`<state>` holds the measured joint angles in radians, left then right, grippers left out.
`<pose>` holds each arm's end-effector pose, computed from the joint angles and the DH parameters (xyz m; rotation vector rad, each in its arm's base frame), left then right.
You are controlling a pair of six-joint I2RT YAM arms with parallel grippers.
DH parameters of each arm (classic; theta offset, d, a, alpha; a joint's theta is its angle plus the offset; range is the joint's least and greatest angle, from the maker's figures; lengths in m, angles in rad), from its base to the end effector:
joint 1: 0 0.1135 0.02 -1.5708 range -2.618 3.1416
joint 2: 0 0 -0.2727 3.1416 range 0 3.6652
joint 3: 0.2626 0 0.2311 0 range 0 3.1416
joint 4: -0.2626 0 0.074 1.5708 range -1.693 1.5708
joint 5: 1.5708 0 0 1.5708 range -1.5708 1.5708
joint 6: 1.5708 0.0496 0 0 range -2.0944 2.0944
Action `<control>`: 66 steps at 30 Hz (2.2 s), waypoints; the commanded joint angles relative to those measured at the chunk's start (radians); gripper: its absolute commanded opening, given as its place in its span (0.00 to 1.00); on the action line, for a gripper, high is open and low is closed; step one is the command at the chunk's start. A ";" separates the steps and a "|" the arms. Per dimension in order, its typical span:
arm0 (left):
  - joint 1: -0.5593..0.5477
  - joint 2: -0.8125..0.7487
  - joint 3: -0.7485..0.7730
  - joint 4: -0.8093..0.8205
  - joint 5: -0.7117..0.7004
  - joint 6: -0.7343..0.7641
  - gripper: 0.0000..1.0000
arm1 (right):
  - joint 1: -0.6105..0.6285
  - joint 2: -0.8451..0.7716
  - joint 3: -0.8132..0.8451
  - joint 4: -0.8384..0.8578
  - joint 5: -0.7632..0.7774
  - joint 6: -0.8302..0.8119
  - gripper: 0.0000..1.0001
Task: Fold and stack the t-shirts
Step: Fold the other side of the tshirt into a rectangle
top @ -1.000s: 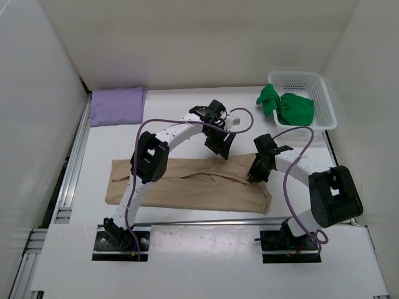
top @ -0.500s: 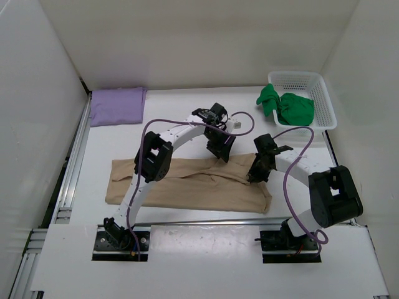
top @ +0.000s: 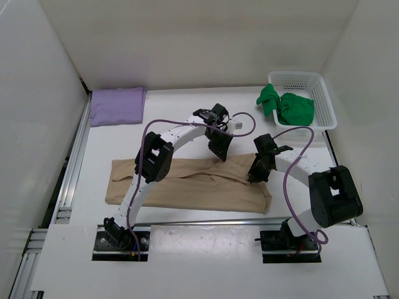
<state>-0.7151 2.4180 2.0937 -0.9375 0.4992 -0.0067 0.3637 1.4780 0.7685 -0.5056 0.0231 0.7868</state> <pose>0.3550 -0.3397 0.1678 1.1177 2.6892 -0.8541 0.2305 0.0865 0.1693 0.5979 2.7561 0.2485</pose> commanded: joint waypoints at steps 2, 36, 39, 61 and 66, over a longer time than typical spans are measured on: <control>-0.012 -0.054 0.025 0.014 -0.007 0.007 0.17 | 0.000 -0.025 0.006 -0.027 0.024 0.006 0.00; -0.132 -0.319 -0.446 -0.014 0.098 0.007 0.13 | 0.000 -0.456 -0.166 -0.044 0.035 -0.055 0.29; -0.141 -0.319 -0.446 -0.026 0.137 0.007 0.15 | 0.000 -0.499 -0.166 -0.016 0.044 -0.046 0.29; -0.159 -0.329 -0.506 -0.170 0.219 0.007 0.65 | 0.020 -0.136 -0.167 0.248 -0.239 -0.098 0.01; -0.159 -0.338 -0.465 -0.227 0.219 0.007 0.66 | 0.043 -0.168 -0.209 0.221 -0.302 -0.153 0.00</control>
<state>-0.8680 2.1376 1.5867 -1.1263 0.6781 -0.0086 0.3931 1.3407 0.5770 -0.2810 -0.2180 0.6891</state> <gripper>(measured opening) 0.659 0.002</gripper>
